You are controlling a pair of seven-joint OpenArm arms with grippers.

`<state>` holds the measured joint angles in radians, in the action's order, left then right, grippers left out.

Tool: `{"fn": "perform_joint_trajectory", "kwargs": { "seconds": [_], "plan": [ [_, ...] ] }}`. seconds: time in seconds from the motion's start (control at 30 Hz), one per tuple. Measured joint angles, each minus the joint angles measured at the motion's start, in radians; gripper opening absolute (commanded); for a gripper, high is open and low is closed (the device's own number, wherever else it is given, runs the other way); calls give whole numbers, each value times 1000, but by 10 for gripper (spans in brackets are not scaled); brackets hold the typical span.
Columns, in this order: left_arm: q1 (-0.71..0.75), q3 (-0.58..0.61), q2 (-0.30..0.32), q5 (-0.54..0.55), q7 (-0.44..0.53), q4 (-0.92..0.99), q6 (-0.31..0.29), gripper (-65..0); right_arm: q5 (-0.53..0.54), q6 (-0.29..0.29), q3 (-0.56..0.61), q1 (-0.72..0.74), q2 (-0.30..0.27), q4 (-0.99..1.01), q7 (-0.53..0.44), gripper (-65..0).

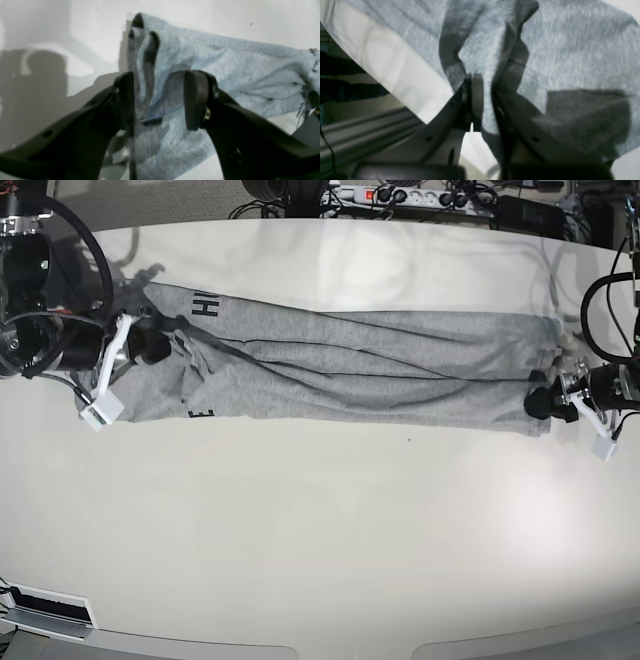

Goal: Layout the t-shirt on the table in an organized manner, then fold the t-shirt properly
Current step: 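Tuck the loose sleeve under the fold with the right gripper, then open both grippers and withdraw them from the folded shirt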

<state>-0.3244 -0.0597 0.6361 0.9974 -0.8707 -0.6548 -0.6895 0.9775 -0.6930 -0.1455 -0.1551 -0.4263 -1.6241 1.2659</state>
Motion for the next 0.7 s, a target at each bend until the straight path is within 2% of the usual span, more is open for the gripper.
{"fn": "perform_joint_trajectory", "kwargs": {
  "seconds": [0.13, 0.27, 0.3, 0.43, 0.47, 0.57, 0.63, 0.7],
  "plan": [
    [0, 0, 8, 39, -1, 0, 0, -325, -114, 0, 1, -16, -3, 2, 3, -649],
    [-21, 0, 29, 43, -9, 0, 0, -325, -217, 0, 1, -13, -5, 3, -14, -435],
    [-27, 0, 36, 43, -9, 0, 0, -325, -244, 0, 1, -14, -5, 3, -21, -400],
    [-48, 0, 65, 63, -11, 0, 0, -325, -362, 2, 1, -7, -6, 3, -50, -394],
    [-50, 0, 76, 84, -13, 0, 0, -325, -382, 40, 1, 0, -6, 3, -50, -394],
    [-53, -50, 102, 123, -28, 0, 0, -325, -355, 65, -11, 6, -6, 2, -50, -394],
    [-53, -116, 115, 124, -66, 0, 0, -325, -263, 64, -37, 6, -5, -8, -53, -394],
    [-53, -197, 116, 126, -108, 0, 0, -325, -184, 34, -73, 6, -5, -18, -54, -394]
  ]
}}
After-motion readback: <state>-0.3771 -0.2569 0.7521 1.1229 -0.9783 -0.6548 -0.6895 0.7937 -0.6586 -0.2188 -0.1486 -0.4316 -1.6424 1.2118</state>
